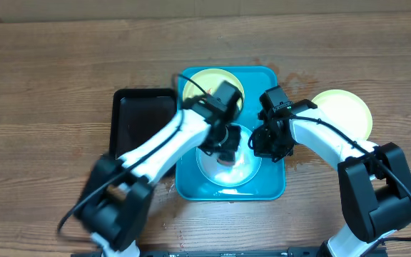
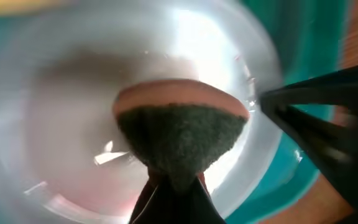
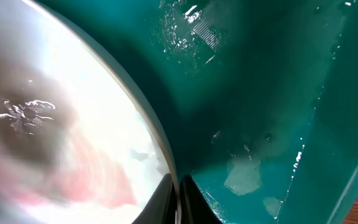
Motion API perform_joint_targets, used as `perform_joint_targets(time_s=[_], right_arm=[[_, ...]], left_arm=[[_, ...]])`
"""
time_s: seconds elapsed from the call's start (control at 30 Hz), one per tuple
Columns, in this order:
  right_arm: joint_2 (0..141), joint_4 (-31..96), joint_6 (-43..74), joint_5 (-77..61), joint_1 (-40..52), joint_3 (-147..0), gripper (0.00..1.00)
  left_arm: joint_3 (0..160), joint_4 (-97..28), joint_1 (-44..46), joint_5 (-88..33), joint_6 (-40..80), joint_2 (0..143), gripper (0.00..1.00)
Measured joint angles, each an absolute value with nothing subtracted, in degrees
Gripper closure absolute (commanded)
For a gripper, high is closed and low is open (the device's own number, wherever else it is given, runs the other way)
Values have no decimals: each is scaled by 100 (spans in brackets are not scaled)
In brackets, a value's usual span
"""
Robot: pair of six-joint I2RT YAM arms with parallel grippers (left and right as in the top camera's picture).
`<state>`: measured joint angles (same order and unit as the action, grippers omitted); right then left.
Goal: Clean dirty plates on tray and stack at the side
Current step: 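Scrub the white plate with the sponge in the left gripper, then return the sponge to the black tray with the left gripper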
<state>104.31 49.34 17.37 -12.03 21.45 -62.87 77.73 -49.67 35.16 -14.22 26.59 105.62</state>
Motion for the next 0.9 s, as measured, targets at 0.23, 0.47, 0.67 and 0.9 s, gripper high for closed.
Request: perform_joint_targets(time_s=[0.23, 0.47, 0.67, 0.9], right_arm=[[10431, 4930, 1763, -1201, 2145, -6287, 94], [10431, 4923, 1778, -1197, 2147, -6287, 93], [10431, 4921, 1778, -1199, 2147, -6287, 93], [10431, 4928, 1778, -1201, 2147, -6287, 93]], left_arm=[[8125, -6160, 2908, -198, 2641, 9074, 96], [7817, -6458, 2239, 510, 2644, 9035, 96], [6716, -5395, 1953, 672, 2646, 9137, 96], [5701, -4233, 1448, 639, 2375, 9242, 96]])
